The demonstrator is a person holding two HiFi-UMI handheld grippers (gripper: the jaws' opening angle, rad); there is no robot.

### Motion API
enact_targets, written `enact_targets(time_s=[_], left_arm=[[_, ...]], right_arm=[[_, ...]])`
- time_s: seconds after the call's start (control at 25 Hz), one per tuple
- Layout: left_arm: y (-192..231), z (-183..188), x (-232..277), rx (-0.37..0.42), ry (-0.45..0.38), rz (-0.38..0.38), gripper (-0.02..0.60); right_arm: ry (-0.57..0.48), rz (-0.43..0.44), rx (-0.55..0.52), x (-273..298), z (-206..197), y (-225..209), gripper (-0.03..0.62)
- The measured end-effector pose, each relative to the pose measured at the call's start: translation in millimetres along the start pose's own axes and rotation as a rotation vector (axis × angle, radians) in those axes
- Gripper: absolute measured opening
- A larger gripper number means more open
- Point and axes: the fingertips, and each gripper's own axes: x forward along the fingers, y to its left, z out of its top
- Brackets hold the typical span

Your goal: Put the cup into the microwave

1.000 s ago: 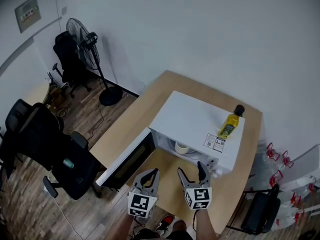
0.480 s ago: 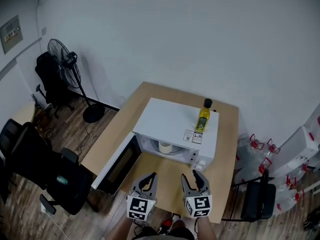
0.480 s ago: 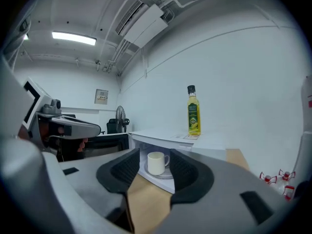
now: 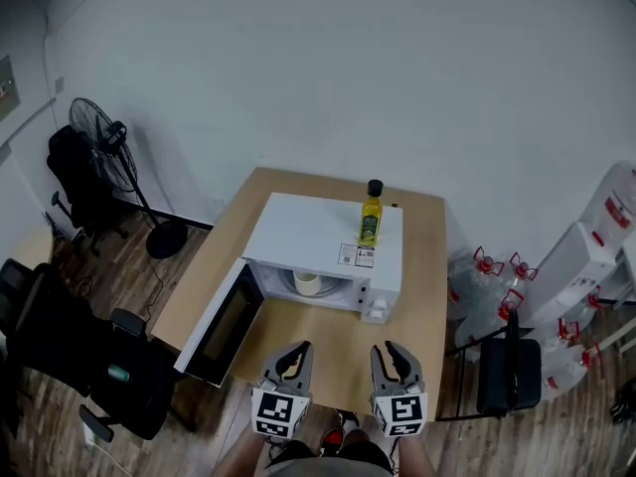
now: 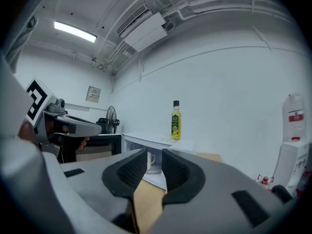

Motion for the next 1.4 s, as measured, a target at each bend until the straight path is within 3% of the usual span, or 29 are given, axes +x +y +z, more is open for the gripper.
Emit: enact_targets(time_s=[0.44,1.4], left_arm=[[-20.8,-8.7,-17.2,0.008,0.012,-0.042,0.025],[-28.4,-5.8,-26.3,0.013,0.01,-0.046,0.025]], right_arm=[[-0.005,-0.062,-0.003,-41.8,-6.0,2.9,0.031],[-0.03,-0.072,-0.002,-53.9,-3.3,3.3,0.018]])
